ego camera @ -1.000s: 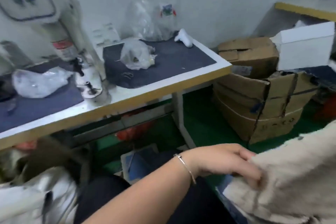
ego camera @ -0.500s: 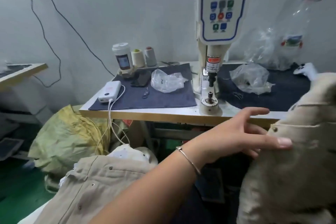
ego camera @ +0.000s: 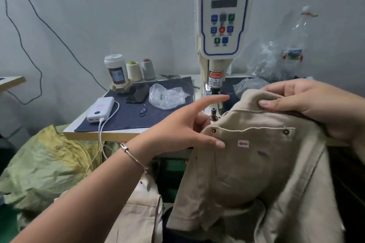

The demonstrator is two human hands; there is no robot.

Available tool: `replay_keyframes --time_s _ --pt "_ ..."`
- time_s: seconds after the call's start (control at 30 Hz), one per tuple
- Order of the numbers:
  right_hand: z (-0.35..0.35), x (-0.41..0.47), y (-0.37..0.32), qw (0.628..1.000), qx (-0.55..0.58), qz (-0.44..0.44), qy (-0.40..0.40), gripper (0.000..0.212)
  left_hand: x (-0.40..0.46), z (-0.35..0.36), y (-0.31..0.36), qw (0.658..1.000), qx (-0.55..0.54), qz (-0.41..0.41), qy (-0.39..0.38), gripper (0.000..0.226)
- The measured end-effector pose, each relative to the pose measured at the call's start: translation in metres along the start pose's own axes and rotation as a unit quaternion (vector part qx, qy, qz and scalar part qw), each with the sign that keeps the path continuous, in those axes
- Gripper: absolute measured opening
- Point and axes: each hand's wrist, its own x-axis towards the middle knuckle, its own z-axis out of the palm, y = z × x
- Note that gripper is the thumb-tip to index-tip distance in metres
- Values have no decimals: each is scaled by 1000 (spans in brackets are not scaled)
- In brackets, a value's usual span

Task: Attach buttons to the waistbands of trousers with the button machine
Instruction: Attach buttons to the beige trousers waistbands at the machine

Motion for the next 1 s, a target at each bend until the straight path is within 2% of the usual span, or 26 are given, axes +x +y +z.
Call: replay_keyframes --time_s 0.13,0.2,0.33,0.47,0.57,0.7,0.8,0.93,1.0 --pt "-1 6 -3 1000 -8 6 12 33 3 4 -5 998 -45 31 -44 64" --pt "-2 9 -3 999 -27 19 23 33 3 4 -6 998 -33 30 -33 62" --pt "-5 16 -1 997 -38 43 53 34 4 1 -7 991 120 56 25 35" --pt "-2 25 1 995 -12 65 68 32 9 -2 -6 955 280 69 69 18" --pt "3 34 2 994 35 79 71 35 10 -3 -5 916 370 116 101 18" --pt "5 47 -1 977 163 137 16 18 10 8 -11 857 425 206 206 18" --pt "8 57 -4 968 203 145 -21 15 15 23 -19 858 399 212 245 33" --pt "11 68 -5 969 201 140 -41 15 22 39 -23 844 411 207 275 27" --pt "7 73 -3 970 197 140 -39 16 23 38 -24 863 385 186 270 29"
